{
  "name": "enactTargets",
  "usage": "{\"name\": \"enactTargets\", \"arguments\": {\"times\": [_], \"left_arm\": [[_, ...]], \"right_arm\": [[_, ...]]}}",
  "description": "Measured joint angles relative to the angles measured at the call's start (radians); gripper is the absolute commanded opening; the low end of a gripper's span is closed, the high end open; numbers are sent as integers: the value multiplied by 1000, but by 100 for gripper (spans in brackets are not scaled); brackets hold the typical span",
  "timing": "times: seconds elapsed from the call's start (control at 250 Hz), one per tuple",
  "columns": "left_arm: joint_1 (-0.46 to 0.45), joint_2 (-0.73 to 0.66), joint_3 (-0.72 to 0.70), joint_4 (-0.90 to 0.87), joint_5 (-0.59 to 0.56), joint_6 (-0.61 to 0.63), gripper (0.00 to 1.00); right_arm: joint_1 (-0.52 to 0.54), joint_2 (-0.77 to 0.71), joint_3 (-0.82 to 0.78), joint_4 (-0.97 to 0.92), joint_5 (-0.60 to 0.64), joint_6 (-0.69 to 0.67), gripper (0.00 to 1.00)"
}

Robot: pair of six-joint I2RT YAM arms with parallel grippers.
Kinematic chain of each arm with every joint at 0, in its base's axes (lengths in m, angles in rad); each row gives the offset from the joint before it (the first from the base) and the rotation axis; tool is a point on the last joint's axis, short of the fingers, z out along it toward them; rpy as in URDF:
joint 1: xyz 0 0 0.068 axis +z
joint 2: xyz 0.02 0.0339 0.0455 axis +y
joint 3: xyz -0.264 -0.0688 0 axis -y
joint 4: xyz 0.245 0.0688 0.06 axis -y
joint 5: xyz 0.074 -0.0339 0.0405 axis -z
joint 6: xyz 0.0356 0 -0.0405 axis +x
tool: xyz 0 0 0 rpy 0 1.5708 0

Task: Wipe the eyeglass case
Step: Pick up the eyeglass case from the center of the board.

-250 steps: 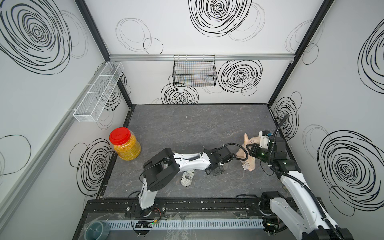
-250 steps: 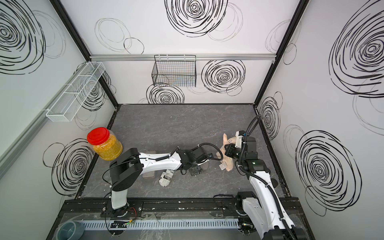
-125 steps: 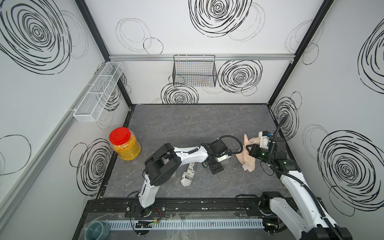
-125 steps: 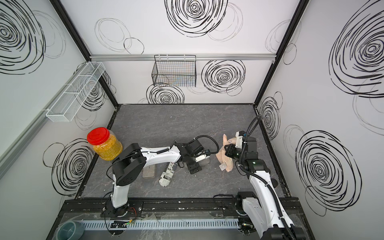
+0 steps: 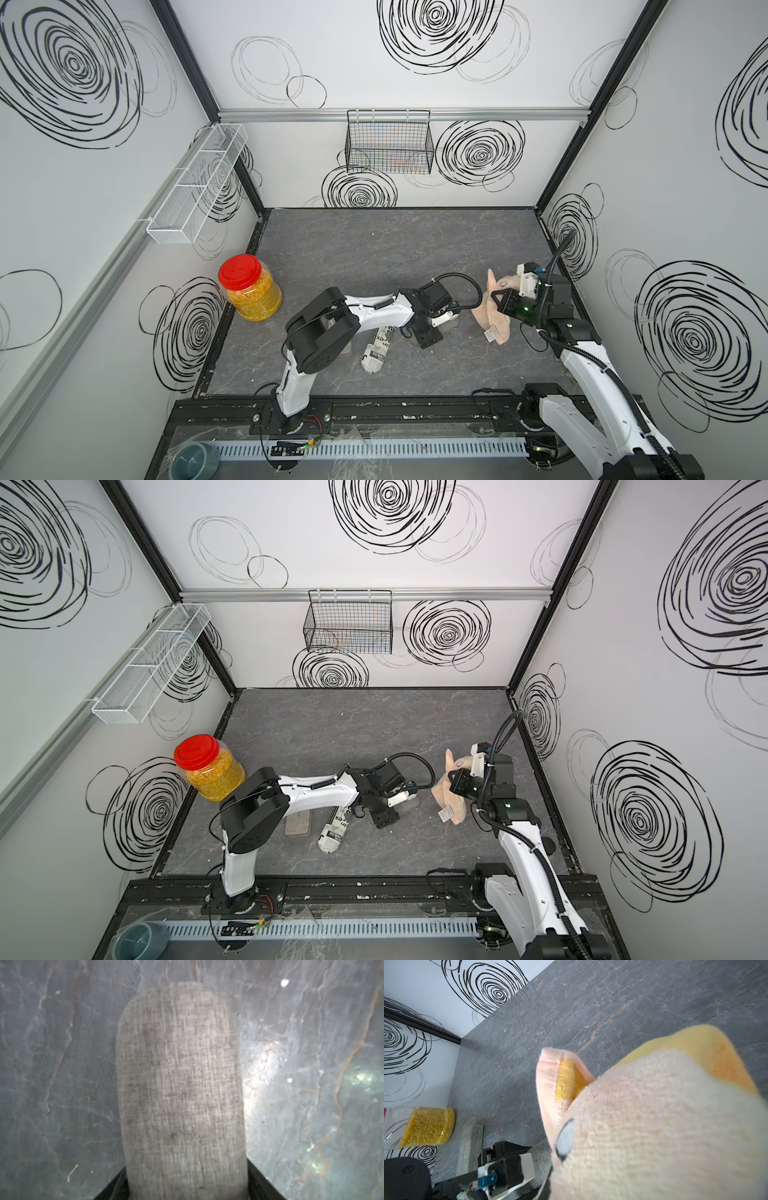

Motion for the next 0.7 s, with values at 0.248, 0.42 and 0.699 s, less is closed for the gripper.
{"name": "enactTargets", "arguments": {"times": [0.248, 0.42, 0.699], "left_arm": [[5, -109, -101, 42, 32, -53, 60], [9, -269, -158, 103, 108, -84, 61], [14, -349, -192, 185, 155, -141, 61]], "right_arm": [[-2, 0, -31, 53, -143, -4, 0], [12, 42, -50, 141, -347, 10, 0], [230, 101, -19, 256, -445, 19, 0]]}}
